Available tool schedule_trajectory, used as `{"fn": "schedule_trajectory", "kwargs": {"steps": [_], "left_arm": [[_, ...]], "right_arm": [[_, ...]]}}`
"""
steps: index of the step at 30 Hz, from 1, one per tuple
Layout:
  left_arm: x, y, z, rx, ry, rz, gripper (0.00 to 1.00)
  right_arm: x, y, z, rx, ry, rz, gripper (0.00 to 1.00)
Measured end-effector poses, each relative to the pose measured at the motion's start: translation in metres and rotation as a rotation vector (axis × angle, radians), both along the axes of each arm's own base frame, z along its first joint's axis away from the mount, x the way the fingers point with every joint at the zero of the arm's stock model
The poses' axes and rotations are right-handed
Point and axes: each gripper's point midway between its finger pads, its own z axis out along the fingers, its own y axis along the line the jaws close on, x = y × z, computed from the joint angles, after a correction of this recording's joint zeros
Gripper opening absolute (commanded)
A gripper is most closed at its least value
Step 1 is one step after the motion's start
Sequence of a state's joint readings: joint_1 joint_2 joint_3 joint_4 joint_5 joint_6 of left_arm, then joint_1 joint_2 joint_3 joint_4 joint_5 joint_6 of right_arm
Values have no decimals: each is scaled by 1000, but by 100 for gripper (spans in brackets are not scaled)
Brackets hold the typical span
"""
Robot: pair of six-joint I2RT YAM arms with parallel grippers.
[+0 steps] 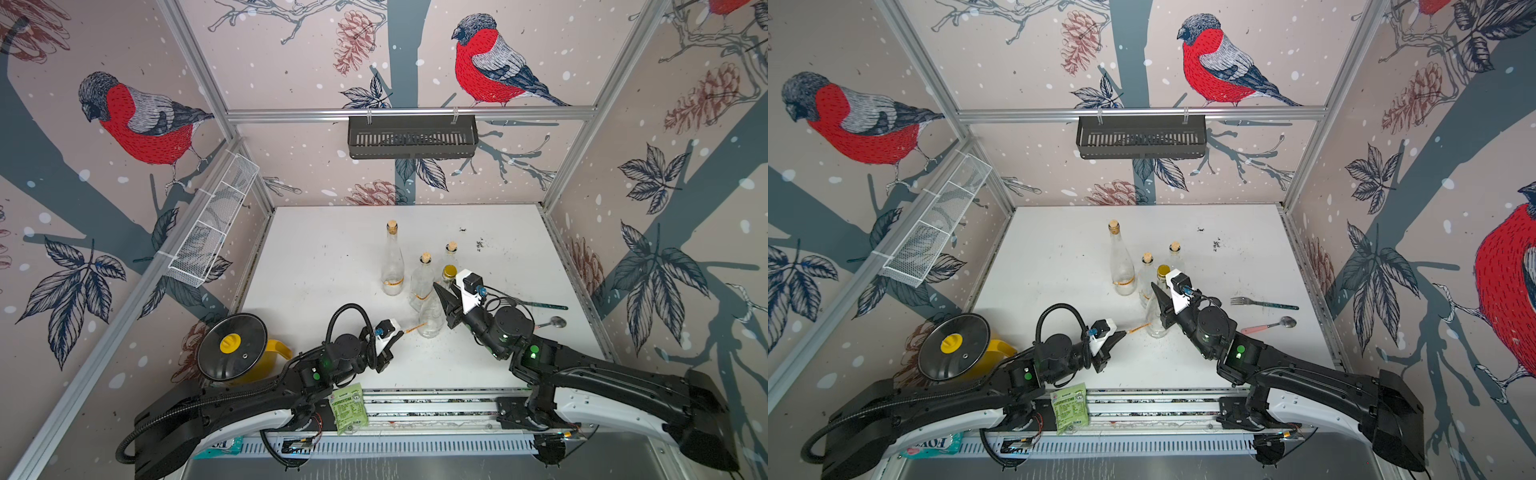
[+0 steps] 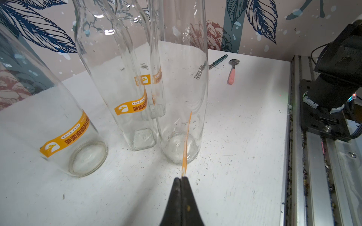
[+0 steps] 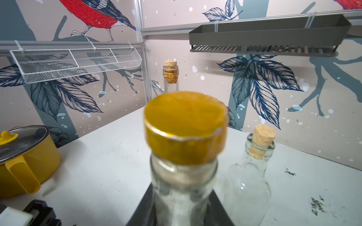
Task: Remove the label from the bottle
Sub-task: Tear open the label from the bottle, then place the label at the center of the board.
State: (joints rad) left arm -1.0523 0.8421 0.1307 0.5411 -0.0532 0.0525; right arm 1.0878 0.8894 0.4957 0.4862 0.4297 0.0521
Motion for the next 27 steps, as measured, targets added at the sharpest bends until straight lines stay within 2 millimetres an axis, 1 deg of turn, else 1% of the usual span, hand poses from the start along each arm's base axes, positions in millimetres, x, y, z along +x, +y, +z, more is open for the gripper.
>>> {"fn": "schedule_trajectory", "kwargs": {"steps": [9,12,15,18,21,24,27], "left_arm": [[-4,-2,-1,0,7,-23,0],[0,1,-1,10,7,2,0],[11,5,3,11,21,77,0],[27,8,11,10,64,177,0],[46,13,19,16,140,296,0],[65,26,8,58,247,429,0],[84,52,-6,80,368,583,0]], "right_arm": [[11,-17,0,-2,-1,-122,0],[15,-25,1,0,-1,-169,0],[20,-36,3,6,-3,-214,0],[26,-49,7,14,-7,-256,0],[30,-60,3,7,-4,-287,0],[36,-71,3,9,-5,-314,0],[41,-80,4,12,-10,-337,0]]}}
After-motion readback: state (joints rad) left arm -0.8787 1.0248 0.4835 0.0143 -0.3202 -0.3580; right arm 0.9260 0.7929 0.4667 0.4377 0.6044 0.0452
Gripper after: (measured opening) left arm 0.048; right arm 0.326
